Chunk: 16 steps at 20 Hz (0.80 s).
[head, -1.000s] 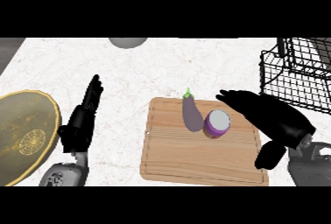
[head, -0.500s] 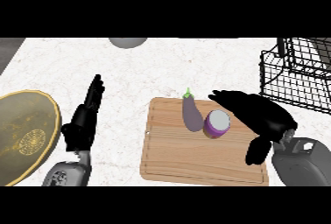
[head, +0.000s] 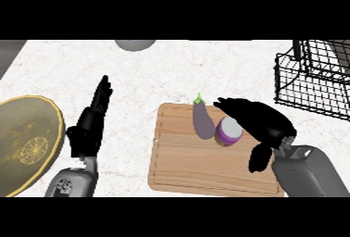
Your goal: Pick the can from the cutting board and place it in the tiered basket
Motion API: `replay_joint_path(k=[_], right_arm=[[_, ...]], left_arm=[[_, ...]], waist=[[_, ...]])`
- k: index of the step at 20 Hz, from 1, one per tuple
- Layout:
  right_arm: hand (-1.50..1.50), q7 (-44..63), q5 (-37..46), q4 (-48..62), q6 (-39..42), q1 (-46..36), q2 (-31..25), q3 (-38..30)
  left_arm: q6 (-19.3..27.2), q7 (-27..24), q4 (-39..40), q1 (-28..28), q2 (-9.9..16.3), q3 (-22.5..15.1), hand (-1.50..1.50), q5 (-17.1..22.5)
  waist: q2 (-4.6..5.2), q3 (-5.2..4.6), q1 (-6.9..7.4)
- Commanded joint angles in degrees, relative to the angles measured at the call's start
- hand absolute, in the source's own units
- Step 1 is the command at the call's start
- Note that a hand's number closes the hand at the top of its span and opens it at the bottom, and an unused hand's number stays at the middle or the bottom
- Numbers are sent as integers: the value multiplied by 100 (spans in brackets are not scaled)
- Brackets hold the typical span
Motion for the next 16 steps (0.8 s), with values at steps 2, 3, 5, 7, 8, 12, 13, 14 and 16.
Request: replay_joint_path(k=[2, 3, 5, 7, 8, 12, 13, 14, 16], right_arm=[[-150, 86, -33, 66, 442, -308, 190, -303], [-150, -251, 131, -109, 12, 195, 45, -134], [-150, -403, 231, 480, -164, -94, 206, -111], [-150, 112, 498, 284, -243, 78, 585, 175], [-150, -636, 367, 134, -370, 481, 1, -85], [-150, -634, 419, 837, -526, -4, 395, -219], [-150, -554, 465, 267, -578, 618, 418, 7], [-150, -759, 635, 959, -895, 223, 443, -87], [-150, -648, 458, 612, -852, 310, 537, -284]], left_arm=[[-132, -42, 120, -127, 42, 171, 0, 87], [-183, -169, -152, 346, 62, 94, 0, 105], [-56, 352, -161, -206, 66, 166, 0, -40], [-128, -153, -146, 260, 20, 54, 0, -19], [-211, 63, -315, 343, 115, 121, 0, 29], [-236, -425, 133, 200, 28, 230, 0, 128], [-145, -151, 147, 76, 5, 213, 0, 14], [-258, -134, 14, 16, 38, 186, 0, 53], [11, -336, 278, -17, -118, 102, 0, -109]], waist=[[-1, -1, -3], [-3, 0, -2], [1, 1, 6], [-1, 0, 6], [-2, 1, -4], [4, 0, 1], [-1, 0, -20], [3, 1, 0], [1, 0, -16]])
